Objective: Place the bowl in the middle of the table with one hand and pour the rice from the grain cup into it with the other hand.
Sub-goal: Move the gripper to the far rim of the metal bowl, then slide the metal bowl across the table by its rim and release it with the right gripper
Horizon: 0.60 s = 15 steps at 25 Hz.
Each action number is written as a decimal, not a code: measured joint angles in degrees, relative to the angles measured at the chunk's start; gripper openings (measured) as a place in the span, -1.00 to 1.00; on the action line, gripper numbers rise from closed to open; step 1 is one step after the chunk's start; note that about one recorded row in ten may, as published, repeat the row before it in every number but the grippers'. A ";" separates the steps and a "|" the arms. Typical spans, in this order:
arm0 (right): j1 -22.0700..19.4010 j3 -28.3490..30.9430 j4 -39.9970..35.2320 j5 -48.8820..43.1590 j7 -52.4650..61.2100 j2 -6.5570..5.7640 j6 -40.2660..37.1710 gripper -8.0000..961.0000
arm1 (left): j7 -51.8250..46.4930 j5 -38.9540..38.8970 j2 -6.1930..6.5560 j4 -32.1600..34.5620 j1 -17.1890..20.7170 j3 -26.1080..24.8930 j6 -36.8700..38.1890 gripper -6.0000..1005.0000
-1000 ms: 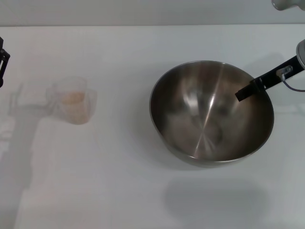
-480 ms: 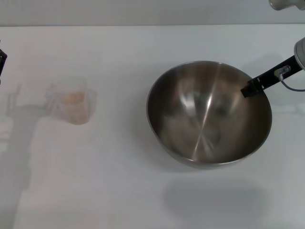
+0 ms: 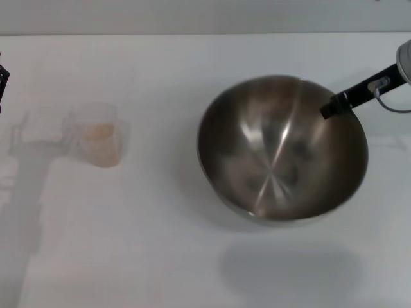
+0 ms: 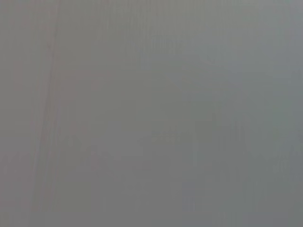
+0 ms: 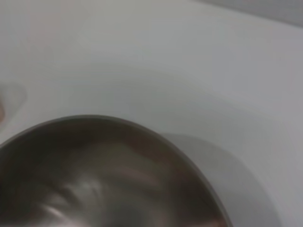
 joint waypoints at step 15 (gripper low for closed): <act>6.00 0.71 -6.43 2.75 0.45 0.02 -9.60 -0.96 | 0.00 0.35 0.00 0.00 -0.14 0.45 0.01 0.72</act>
